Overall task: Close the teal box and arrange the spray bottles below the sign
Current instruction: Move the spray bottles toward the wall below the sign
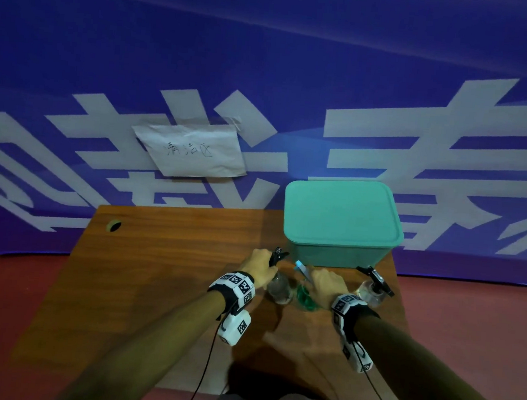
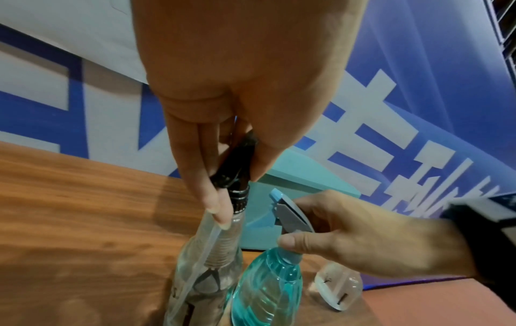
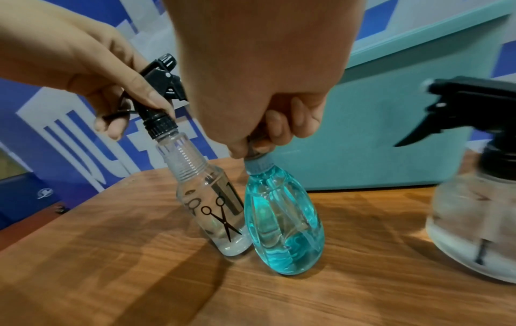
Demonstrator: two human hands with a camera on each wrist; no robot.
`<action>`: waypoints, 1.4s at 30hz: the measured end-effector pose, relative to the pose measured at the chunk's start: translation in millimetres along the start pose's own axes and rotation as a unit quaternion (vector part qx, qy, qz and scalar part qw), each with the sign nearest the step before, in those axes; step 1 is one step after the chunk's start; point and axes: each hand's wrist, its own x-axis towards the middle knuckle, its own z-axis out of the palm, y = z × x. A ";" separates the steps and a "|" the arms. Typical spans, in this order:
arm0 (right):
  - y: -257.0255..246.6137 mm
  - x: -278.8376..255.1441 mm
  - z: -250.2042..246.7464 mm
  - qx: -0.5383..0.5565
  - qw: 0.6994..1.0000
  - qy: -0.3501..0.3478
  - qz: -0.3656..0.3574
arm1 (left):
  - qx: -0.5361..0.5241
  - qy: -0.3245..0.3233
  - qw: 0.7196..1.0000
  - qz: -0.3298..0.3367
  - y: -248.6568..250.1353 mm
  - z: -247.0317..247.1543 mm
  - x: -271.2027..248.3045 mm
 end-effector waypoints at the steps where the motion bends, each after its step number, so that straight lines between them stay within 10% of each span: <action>1: -10.4 5.2 0.6 -0.002 1.000 -0.002 -0.005 | -0.002 0.005 1.000 -0.011 -10.1 -6.8 -1.3; 22: -211.2 174.0 -37.7 0.007 1.000 0.021 0.019 | -0.039 0.103 0.987 -0.116 -229.6 -201.5 39.5; 42: -250.4 304.6 -72.2 -0.051 0.996 -0.023 -0.068 | -0.025 0.139 0.986 -0.085 -249.8 -278.6 182.4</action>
